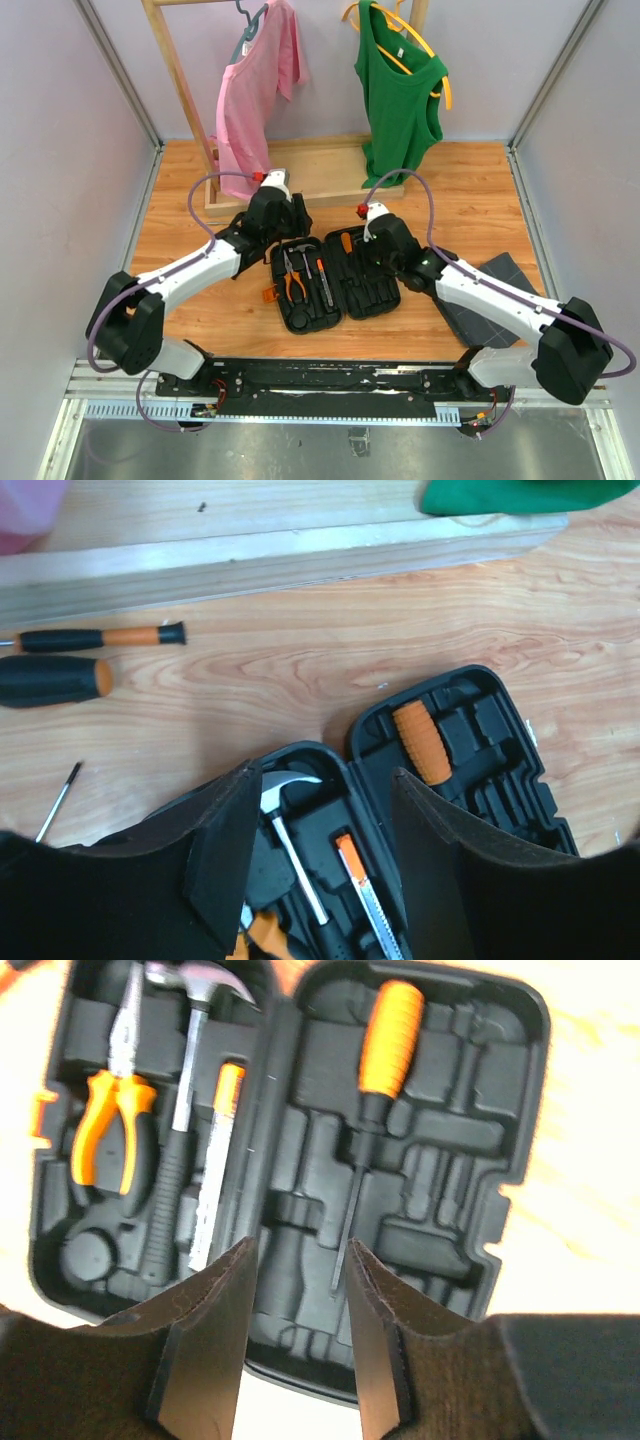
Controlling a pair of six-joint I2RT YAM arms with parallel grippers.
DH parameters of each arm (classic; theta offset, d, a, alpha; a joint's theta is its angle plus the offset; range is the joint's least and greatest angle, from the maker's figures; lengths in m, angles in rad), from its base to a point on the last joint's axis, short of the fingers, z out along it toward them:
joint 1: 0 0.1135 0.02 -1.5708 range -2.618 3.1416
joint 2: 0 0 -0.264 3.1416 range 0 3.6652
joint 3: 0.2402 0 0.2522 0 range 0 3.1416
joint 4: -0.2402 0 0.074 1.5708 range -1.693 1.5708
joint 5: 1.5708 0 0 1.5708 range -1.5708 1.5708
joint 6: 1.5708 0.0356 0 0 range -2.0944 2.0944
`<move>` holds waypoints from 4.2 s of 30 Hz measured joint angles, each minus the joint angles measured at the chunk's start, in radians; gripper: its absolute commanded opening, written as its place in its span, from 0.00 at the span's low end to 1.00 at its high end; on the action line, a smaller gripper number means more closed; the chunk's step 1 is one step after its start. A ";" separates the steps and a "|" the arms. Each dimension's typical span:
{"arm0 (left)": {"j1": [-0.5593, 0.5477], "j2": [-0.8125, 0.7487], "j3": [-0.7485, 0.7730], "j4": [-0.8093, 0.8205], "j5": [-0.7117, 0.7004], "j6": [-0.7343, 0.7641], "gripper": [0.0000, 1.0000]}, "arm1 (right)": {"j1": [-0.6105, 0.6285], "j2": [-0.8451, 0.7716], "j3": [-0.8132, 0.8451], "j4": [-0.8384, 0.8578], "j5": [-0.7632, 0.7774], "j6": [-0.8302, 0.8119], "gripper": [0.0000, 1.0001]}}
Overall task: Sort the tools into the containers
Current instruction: Move the storage box to the center of the board, then adjust the screwdriver in the storage box.
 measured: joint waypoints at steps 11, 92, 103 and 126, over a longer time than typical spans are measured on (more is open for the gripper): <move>-0.100 0.245 0.195 -0.045 0.032 -0.025 0.50 | -0.072 -0.021 -0.094 -0.057 0.010 0.053 0.37; -0.169 0.573 0.382 -0.041 0.009 -0.120 0.27 | -0.129 0.174 -0.079 -0.046 -0.190 0.113 0.01; -0.169 0.576 0.382 -0.035 0.005 -0.120 0.25 | -0.126 0.215 -0.040 -0.084 -0.170 0.106 0.01; -0.170 0.580 0.380 -0.013 0.002 -0.120 0.24 | -0.076 0.276 -0.037 -0.078 -0.073 0.130 0.01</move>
